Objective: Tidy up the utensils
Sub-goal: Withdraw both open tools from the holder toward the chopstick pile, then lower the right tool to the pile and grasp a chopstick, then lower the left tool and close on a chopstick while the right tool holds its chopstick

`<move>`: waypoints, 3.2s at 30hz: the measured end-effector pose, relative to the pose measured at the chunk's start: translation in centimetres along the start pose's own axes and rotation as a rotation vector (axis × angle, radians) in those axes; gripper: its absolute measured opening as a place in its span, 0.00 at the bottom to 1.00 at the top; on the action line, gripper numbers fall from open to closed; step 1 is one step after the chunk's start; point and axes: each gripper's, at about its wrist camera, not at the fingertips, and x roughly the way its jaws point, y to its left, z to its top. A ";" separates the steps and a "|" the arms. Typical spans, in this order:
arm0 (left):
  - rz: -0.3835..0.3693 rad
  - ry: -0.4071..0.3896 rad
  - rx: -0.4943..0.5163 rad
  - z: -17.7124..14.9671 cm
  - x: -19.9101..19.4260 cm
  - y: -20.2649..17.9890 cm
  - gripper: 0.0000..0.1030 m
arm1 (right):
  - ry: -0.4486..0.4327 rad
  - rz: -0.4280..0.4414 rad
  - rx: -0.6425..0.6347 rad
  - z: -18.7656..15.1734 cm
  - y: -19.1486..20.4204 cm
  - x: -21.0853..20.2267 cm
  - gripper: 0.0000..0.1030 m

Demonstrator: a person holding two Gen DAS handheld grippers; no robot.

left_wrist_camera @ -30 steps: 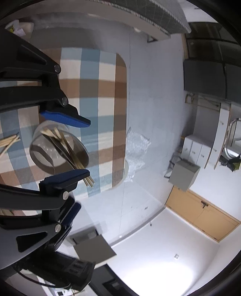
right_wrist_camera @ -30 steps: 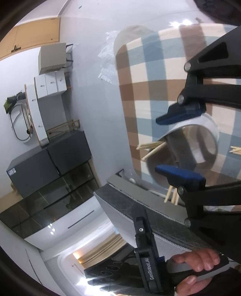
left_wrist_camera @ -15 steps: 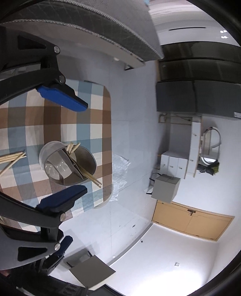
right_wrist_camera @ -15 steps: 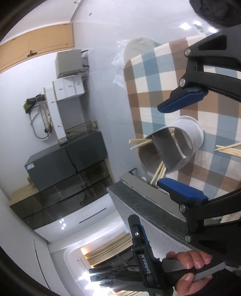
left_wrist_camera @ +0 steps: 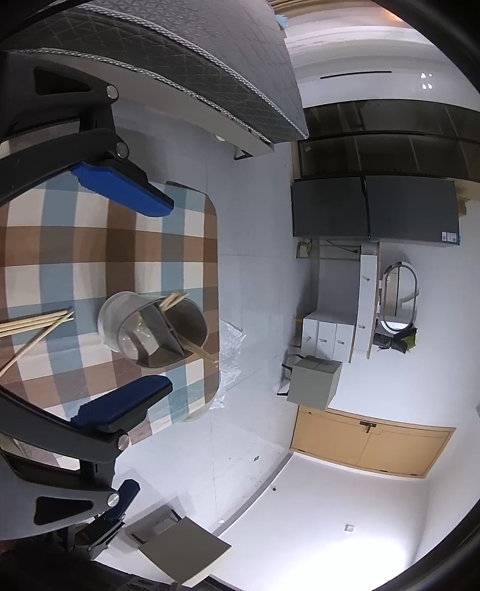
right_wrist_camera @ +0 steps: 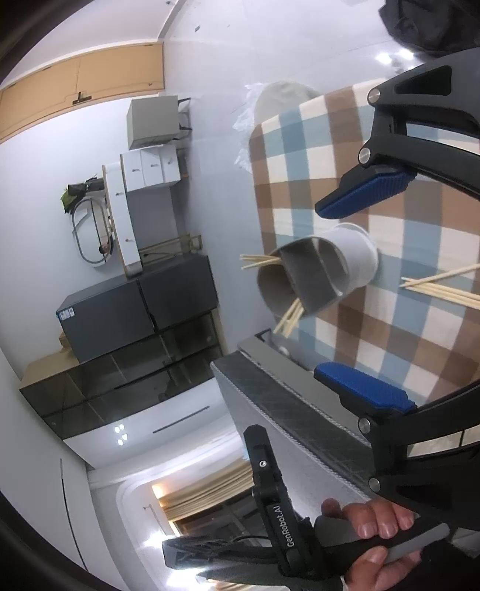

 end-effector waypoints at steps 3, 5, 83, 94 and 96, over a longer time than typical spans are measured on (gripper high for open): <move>0.009 -0.004 -0.005 -1.0 -0.2 0.0 0.82 | 0.008 -0.013 -0.016 -1.1 0.3 -0.3 0.81; 0.010 -0.005 -0.016 -1.8 -0.3 0.2 0.82 | 0.019 -0.022 -0.018 -1.8 0.4 -0.4 0.81; 0.037 0.311 -0.406 -9.2 9.9 9.3 0.82 | 0.555 -0.148 -0.106 -11.4 -1.2 18.7 0.03; 0.057 0.388 -0.267 -11.1 11.9 6.1 0.82 | 0.395 -0.089 0.073 -8.3 -5.4 13.1 0.04; 0.042 0.400 -0.251 -11.5 12.1 5.4 0.82 | 0.370 -0.085 0.111 -8.2 -6.2 12.1 0.04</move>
